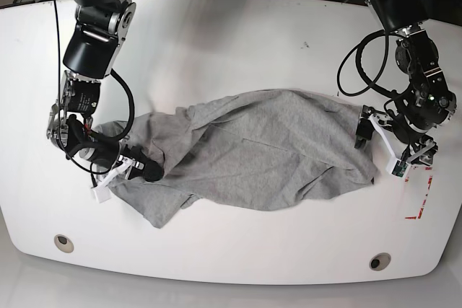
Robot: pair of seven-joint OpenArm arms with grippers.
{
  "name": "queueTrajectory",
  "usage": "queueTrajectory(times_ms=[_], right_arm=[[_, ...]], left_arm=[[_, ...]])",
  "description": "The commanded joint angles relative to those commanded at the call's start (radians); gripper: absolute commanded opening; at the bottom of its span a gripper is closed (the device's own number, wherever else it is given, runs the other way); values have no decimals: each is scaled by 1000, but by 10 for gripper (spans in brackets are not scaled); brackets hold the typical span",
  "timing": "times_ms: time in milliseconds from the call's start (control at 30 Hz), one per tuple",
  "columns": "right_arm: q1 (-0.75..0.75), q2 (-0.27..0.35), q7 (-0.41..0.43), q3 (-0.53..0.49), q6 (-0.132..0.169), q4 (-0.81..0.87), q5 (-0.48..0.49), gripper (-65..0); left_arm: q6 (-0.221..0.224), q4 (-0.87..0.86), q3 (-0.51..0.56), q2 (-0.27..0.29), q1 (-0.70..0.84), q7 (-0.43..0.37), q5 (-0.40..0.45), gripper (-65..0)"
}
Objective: Layout the t-shirt on the table in an organized manner, then fold the t-shirt properly
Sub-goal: 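Grasp the shirt edge with the right gripper and lift it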
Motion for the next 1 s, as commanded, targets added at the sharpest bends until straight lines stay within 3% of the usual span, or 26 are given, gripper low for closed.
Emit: queueTrajectory(times_ms=[133, 200, 567, 1000], right_arm=[[-21, 15, -11, 2, 0, 48, 2, -66], [-38, 32, -26, 2, 0, 80, 2, -39], [-138, 110, -48, -9, 2, 206, -6, -39], [-158, 155, 153, -333, 8, 207, -164, -39]], left_arm=[[0, 0, 0, 0, -2, 0, 0, 0], [0, 0, 0, 2, -2, 0, 0, 0], [0, 0, 55, 2, 2, 0, 2, 0], [0, -29, 63, 2, 5, 0, 2, 0]])
